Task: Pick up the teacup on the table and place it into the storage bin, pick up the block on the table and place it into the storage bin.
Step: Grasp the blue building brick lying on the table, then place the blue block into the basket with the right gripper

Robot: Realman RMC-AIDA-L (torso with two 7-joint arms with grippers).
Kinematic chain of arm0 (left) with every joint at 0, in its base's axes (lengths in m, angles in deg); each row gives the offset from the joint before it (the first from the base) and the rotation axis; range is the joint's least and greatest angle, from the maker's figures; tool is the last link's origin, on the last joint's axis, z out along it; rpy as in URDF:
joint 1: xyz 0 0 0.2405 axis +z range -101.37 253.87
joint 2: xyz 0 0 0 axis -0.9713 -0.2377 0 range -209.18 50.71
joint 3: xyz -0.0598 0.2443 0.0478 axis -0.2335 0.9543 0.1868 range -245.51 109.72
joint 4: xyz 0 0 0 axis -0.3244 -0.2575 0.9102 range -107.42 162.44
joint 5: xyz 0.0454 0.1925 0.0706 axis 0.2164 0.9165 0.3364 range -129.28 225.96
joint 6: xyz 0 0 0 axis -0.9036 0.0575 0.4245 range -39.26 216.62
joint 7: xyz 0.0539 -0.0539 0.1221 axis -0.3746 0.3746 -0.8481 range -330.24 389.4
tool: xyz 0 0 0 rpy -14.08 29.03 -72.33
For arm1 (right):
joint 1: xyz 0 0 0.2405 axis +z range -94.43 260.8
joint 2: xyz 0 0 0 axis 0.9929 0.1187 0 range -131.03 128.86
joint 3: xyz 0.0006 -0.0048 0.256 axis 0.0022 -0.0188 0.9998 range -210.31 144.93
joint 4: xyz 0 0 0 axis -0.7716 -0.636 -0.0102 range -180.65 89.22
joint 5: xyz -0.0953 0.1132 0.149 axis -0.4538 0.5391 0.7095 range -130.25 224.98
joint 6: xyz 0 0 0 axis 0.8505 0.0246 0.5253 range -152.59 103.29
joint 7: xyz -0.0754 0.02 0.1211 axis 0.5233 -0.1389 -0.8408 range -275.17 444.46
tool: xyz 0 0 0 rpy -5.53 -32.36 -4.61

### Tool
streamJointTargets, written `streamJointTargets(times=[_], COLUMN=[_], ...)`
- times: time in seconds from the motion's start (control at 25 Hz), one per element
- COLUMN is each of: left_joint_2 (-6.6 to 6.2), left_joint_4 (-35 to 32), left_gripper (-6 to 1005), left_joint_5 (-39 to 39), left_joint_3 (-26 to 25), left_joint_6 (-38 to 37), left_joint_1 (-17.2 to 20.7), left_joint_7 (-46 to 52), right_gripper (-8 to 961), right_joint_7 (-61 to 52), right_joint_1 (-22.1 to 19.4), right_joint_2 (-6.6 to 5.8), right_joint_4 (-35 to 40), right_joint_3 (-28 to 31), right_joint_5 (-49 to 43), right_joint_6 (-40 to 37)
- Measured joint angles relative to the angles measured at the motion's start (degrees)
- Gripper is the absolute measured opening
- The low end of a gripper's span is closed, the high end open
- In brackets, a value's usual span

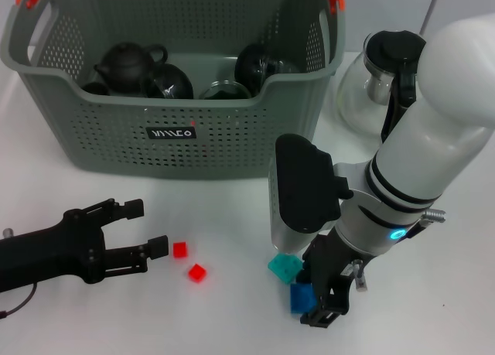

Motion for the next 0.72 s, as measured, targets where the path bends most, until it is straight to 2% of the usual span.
streamJointTargets(times=[0.2,0.4,0.72], left_joint_2=[-0.13,-0.18,-0.11], left_joint_4=[-0.61,-0.68,-0.71], left_gripper=[936,936,937], left_joint_5=[0.01,0.06,0.09], left_joint_3=[0.0,0.03,0.0], left_joint_6=[0.0,0.0,-0.01], left_joint_1=[-0.42,-0.48,-0.53], left_joint_7=[0.01,0.03,-0.03], right_gripper=[650,437,425], right_joint_7=[0.28,0.39,0.01], right_joint_1=[-0.06,-0.1,-0.56], right_joint_2=[-0.07,-0.14,-0.42], right_joint_4=[0.16,0.21,1.98], right_joint_3=[-0.08,-0.07,1.15], right_joint_5=[0.22,0.26,0.32], right_joint_6=[0.04,-0.19,-1.9])
